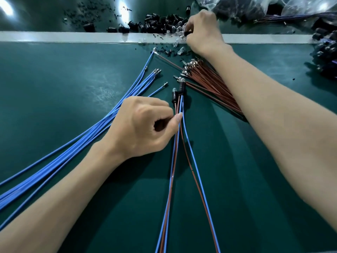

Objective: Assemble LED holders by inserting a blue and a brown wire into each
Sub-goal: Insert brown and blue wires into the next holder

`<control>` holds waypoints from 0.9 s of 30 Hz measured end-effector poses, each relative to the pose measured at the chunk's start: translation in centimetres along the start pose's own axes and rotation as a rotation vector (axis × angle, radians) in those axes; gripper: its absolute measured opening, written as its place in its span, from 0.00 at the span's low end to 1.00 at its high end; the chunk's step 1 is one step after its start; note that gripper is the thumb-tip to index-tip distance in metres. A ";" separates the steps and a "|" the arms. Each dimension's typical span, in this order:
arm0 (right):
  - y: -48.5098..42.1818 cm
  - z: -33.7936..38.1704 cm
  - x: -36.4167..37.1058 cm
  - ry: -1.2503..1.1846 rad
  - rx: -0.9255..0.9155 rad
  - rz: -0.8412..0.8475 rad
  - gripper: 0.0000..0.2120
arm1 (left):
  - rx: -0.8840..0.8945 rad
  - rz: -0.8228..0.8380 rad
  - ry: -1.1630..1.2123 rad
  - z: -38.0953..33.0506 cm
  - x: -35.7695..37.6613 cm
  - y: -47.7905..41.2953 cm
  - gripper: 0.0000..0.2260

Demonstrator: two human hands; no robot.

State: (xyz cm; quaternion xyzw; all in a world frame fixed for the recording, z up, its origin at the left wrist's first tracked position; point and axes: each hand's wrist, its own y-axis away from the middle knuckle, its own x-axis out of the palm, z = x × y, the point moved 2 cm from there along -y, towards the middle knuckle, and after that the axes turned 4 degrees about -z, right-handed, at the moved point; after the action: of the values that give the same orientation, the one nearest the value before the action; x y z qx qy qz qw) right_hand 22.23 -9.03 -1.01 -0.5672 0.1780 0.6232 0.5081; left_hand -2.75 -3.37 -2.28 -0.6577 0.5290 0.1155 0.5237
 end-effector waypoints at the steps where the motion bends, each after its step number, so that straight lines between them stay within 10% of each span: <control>1: 0.0 -0.1 0.1 0.015 0.007 0.006 0.15 | 0.002 -0.005 0.000 0.0 0.0 0.0 0.22; 13: 1.7 0.2 -1.0 -0.102 0.023 -0.071 0.10 | -0.042 -0.101 -0.001 0.4 -0.2 -0.1 0.22; 27: 16.1 3.8 -4.8 -1.046 0.208 0.068 0.10 | -0.261 -0.199 -0.096 1.0 0.1 -0.3 0.17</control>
State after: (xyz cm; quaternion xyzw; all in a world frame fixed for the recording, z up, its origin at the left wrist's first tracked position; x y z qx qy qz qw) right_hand 5.96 -14.81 -1.34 -0.1212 -0.0198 0.8179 0.5621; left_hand -2.04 -2.68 -2.61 -0.7629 0.4162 0.1620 0.4674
